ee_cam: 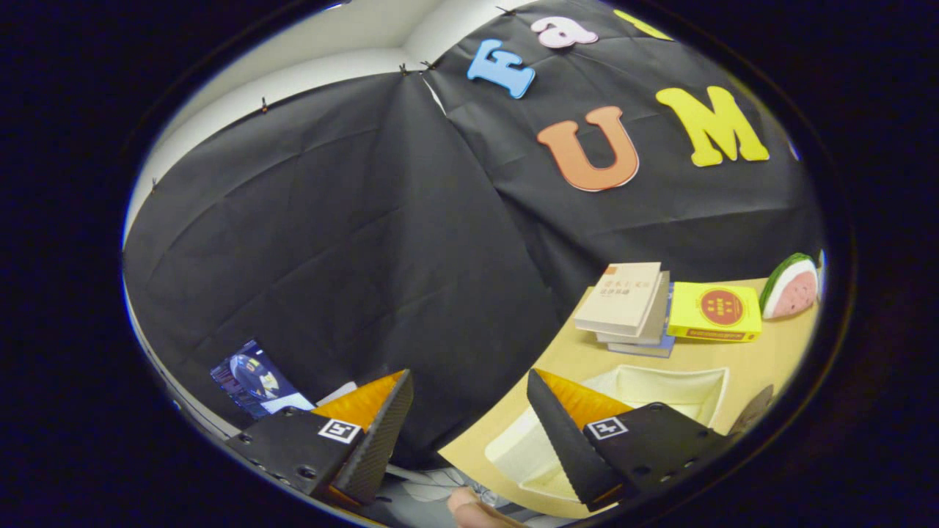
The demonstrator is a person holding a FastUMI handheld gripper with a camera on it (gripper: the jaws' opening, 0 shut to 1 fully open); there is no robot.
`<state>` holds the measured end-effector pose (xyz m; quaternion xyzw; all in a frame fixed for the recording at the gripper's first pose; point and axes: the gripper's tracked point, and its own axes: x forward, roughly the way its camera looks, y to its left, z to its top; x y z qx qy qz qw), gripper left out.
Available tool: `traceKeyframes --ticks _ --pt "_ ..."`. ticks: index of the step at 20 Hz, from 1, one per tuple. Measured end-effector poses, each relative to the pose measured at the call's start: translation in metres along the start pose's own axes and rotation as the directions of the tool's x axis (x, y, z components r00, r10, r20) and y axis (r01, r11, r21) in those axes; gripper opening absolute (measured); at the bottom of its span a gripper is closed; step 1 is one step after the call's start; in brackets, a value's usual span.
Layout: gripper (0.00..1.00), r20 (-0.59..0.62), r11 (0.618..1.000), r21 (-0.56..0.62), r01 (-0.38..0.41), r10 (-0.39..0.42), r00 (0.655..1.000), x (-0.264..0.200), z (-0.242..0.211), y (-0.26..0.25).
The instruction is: Open the storage box then place both shoes into the box .Put the left shoe in first, then the right shoe, with the right side of both shoes facing outward in a uniform manner.
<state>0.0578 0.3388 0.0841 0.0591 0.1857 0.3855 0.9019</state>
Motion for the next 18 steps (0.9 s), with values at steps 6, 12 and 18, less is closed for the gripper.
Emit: traceKeyframes --ticks 6,12,18 --pt "0.95 0.019 0.982 -0.043 0.182 -0.182 0.983 -0.037 -0.023 -0.108" --pt "0.96 -0.019 0.898 -0.027 0.438 -0.439 0.898 -0.074 -0.065 -0.242" --pt "0.95 -0.149 0.754 -0.067 0.653 -0.655 0.741 -0.142 -0.143 -0.362"
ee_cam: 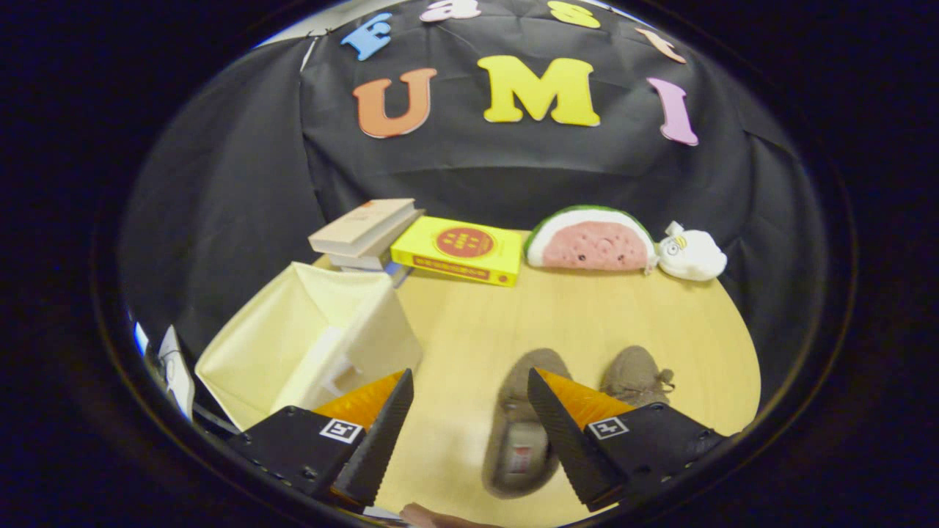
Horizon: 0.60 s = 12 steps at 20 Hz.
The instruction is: Open the storage box then place both shoes into the box .Put the left shoe in first, then the right shoe, with the right side of both shoes facing outward in a uniform manner.
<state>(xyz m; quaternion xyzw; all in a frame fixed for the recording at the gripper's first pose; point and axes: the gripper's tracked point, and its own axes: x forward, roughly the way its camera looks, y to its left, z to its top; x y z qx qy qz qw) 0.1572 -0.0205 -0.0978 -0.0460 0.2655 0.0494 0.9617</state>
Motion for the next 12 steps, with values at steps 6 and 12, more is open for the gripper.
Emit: traceKeyframes --ticks 6,12 --pt "0.92 -0.154 0.991 -0.004 0.135 -0.134 0.979 0.02 -0.066 -0.071" --pt "0.58 -0.262 0.988 -0.026 0.151 -0.153 0.953 0.033 -0.083 -0.076"
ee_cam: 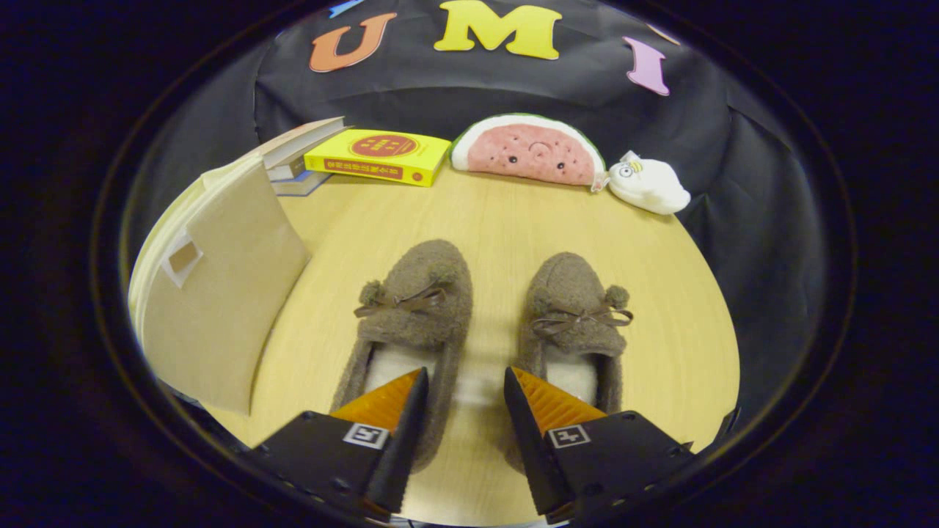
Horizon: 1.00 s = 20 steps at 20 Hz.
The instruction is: Open the storage box then place both shoes into the box .Put the left shoe in first, then the right shoe, with the right side of both shoes facing outward in a uniform manner.
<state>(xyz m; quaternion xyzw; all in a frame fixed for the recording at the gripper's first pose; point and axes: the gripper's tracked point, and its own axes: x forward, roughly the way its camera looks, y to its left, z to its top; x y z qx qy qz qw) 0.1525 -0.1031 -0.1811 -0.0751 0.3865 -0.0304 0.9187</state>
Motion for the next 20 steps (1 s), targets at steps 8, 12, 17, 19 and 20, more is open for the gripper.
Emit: traceKeyframes --ticks 8,12,17,19,20 --pt "0.05 -0.23 0.996 0.091 -0.025 0.045 0.972 0.012 -0.003 0.013" --pt "0.01 -0.227 0.982 0.187 -0.04 0.083 0.97 0.005 0.002 0.018" --pt "0.0 -0.197 0.95 0.293 -0.11 0.172 0.965 -0.03 0.019 0.029" --pt "0.0 -0.158 0.943 0.297 -0.148 0.201 0.967 -0.054 0.034 0.038" --pt "0.0 -0.136 0.941 0.294 -0.165 0.212 0.968 -0.067 0.041 0.043"
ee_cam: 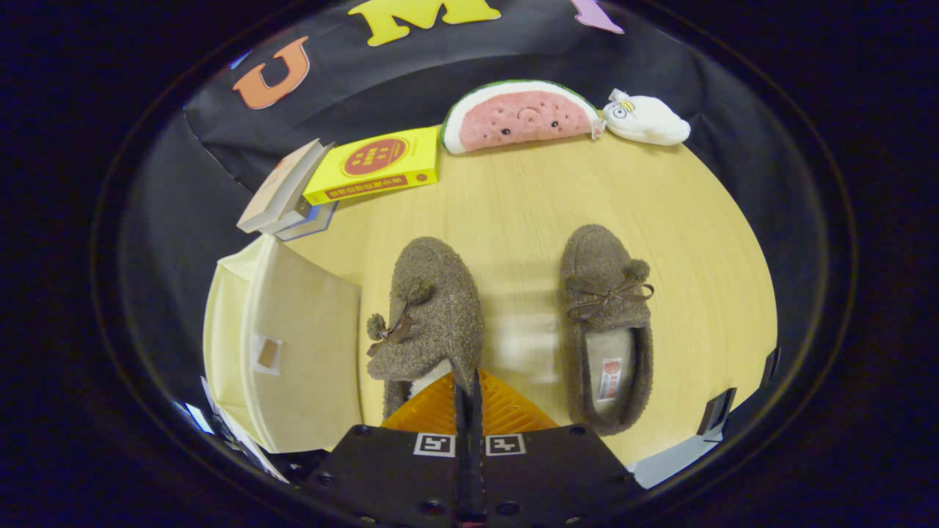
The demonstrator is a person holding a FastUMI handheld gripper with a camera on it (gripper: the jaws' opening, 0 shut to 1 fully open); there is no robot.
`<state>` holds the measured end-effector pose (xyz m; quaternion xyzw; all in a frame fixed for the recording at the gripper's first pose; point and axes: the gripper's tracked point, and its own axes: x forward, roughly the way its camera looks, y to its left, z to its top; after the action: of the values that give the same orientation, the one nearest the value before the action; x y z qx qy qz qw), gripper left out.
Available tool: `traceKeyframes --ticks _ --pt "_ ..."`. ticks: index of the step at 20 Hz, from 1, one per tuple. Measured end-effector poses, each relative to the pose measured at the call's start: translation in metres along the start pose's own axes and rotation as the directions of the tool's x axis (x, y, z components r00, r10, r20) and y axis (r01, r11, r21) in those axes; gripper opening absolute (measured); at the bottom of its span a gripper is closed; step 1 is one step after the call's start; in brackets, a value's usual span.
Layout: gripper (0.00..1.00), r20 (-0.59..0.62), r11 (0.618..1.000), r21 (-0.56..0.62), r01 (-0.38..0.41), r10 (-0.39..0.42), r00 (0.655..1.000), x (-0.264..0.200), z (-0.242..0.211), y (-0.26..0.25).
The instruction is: Open the storage box then place both shoes into the box .Put the left shoe in first, then the right shoe, with the right side of both shoes facing outward in a uniform manner.
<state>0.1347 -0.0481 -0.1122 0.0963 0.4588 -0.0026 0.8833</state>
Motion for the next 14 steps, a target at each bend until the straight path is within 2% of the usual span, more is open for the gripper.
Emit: traceKeyframes --ticks 4,8,11,14 --pt "0.0 0.072 0.998 -0.051 -0.04 0.044 0.996 -0.052 0.01 0.046" --pt "0.0 0.091 0.988 -0.124 -0.089 0.101 0.991 -0.09 0.012 0.104" --pt "0.0 0.085 0.983 -0.138 -0.12 0.132 0.988 -0.095 0.012 0.146" --pt "0.0 0.064 0.983 -0.136 -0.124 0.134 0.989 -0.078 0.012 0.179"
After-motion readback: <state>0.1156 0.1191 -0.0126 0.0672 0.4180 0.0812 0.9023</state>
